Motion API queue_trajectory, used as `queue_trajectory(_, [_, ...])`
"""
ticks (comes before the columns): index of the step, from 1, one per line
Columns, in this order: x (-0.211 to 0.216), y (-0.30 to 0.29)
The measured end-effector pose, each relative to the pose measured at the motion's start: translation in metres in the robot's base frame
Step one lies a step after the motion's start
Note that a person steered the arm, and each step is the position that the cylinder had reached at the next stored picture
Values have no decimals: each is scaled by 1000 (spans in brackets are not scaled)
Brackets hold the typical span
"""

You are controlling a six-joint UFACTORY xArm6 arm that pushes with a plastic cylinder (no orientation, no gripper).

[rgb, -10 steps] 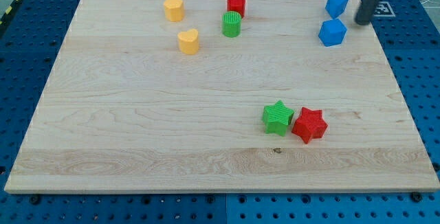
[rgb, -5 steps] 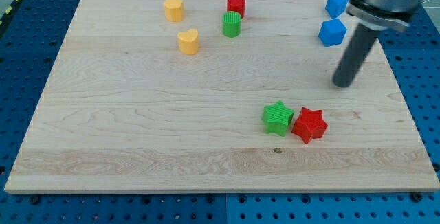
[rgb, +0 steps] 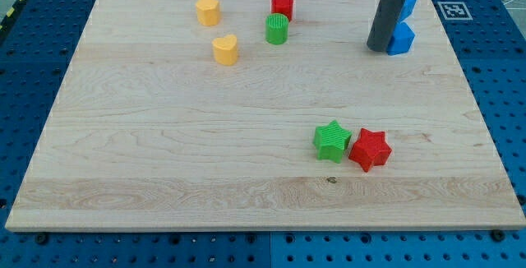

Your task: Push blue cube below blue triangle

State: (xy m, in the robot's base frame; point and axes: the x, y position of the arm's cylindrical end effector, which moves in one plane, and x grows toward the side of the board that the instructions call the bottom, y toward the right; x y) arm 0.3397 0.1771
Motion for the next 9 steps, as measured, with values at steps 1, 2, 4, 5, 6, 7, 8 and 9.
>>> queue_trajectory(1, [10,-1])
queue_trajectory(2, [62,-7])
queue_trajectory(4, [70,19])
queue_trajectory(5, [65,18])
queue_trajectory(6, [54,18])
queue_trajectory(7, [29,21])
queue_trajectory(8, [10,23])
queue_trajectory(9, [-2,24])
